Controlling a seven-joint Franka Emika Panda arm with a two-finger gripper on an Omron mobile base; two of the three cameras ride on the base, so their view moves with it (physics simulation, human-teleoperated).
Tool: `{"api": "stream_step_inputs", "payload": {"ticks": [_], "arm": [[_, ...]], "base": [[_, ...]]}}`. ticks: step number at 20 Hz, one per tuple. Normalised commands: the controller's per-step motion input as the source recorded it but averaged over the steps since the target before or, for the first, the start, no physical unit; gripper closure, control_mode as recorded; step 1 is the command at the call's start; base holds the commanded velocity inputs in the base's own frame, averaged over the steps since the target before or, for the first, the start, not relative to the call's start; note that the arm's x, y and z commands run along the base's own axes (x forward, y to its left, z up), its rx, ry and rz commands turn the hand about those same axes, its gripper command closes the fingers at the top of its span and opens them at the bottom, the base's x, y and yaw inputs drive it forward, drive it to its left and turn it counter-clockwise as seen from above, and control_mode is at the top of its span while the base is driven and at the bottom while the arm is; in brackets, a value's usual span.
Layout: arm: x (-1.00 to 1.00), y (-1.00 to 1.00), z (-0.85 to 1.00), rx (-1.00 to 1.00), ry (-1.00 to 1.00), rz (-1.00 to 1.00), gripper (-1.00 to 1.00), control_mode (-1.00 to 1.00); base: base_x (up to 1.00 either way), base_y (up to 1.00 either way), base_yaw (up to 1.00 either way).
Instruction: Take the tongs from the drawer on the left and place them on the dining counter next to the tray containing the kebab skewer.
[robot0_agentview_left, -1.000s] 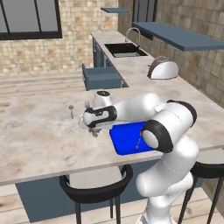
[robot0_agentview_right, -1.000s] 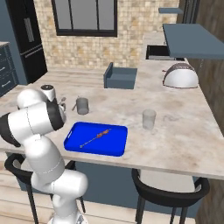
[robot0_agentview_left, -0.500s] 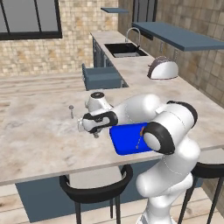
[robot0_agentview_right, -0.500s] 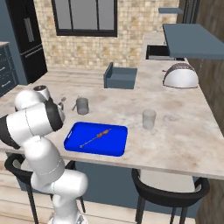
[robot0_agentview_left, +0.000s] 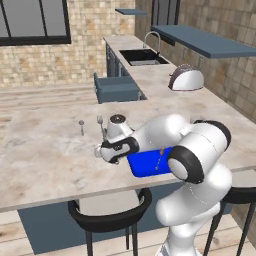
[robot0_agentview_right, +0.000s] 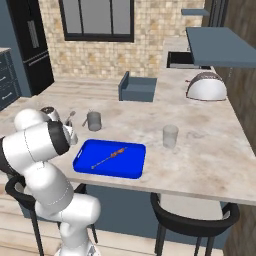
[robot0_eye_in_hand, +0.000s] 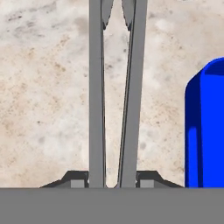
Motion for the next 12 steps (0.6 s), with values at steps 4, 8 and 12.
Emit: {"api": "stream_step_inputs", "payload": {"ticks": [4,8,12], "arm": [[-0.45,-0.25,-0.18,0.03,-0.02,0.00,1.00,-1.00],[-0.09,-0.09,-0.11,0.00,0.00,0.00,1.00,-1.00],[0.06,0.00,-0.01,0.00,0.00,0.00,1.00,-1.00]], "base": [[0.00,0.00,0.00],[0.00,0.00,0.00],[0.00,0.00,0.00]]}}
